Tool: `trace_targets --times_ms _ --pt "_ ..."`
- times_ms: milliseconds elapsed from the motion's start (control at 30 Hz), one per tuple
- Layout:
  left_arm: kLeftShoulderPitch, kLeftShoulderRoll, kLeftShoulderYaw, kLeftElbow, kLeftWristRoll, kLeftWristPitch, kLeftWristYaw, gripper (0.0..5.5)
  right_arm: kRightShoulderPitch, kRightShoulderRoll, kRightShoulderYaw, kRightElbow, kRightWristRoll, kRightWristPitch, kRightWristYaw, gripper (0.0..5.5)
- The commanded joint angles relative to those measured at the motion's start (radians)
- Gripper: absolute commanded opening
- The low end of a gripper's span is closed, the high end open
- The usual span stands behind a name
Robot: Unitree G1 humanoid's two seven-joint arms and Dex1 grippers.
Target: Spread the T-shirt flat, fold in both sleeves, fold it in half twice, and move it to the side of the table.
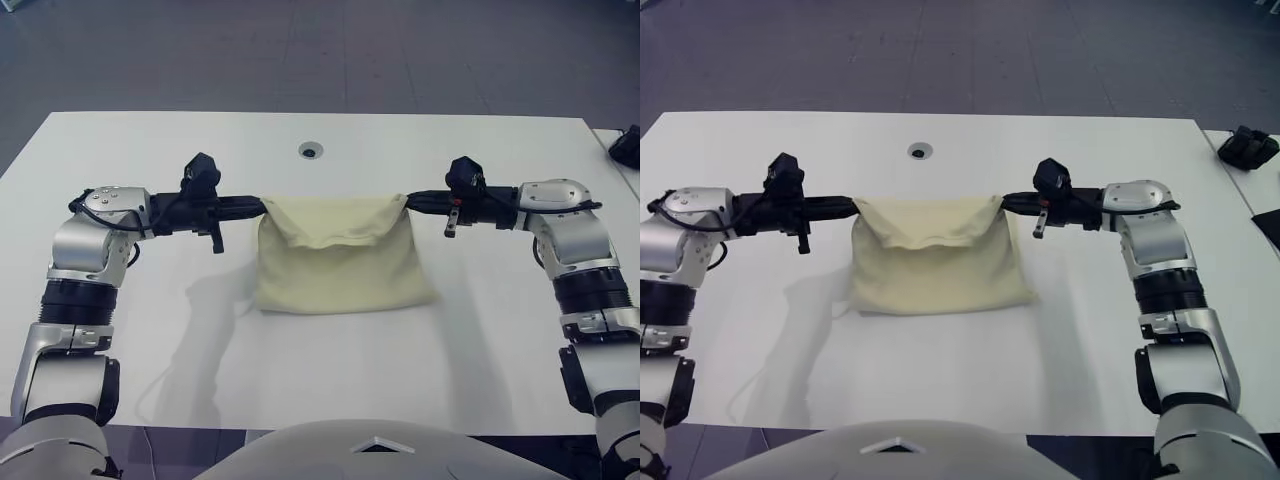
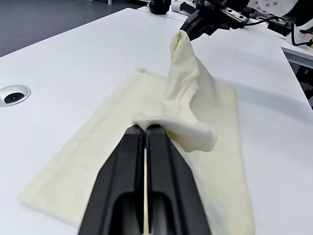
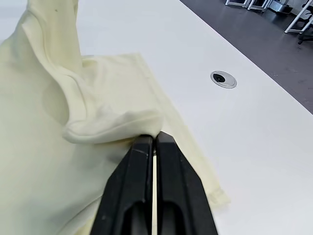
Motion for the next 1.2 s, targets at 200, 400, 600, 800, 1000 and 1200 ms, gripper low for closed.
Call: trace_targets --times_ms 200,400,600,800,1000,1200 --pt "-0.084 -0.089 -0.039 0.298 0.156 -0.115 0.037 0.00 -0.099 0.083 0.007 0.353 -0.110 -0.130 -0.052 0.02" --pt "-0.133 -0.143 -0.030 0.424 0.208 -0.155 0.073 0.00 -0.125 0.119 0.004 0.489 -0.162 -0.196 -0.072 0.02" --pt "-0.179 -0.176 0.023 0.480 0.193 -0.141 0.104 0.00 -0.172 0.138 -0.021 0.571 -0.180 -0.232 -0.098 0.02" --pt "-0.203 -0.188 0.042 0.530 0.223 -0.156 0.132 0.00 -0.205 0.141 -0.038 0.607 -0.188 -0.251 -0.112 0.02" --pt "-0.235 -0.241 0.028 0.628 0.286 -0.178 0.230 0.24 -0.216 0.172 -0.031 0.667 -0.249 -0.298 -0.274 0.34" --pt "-0.343 -0.281 0.220 0.704 0.187 -0.141 0.478 1.13 -0.229 0.218 -0.147 0.648 -0.183 -0.305 -0.479 1.24"
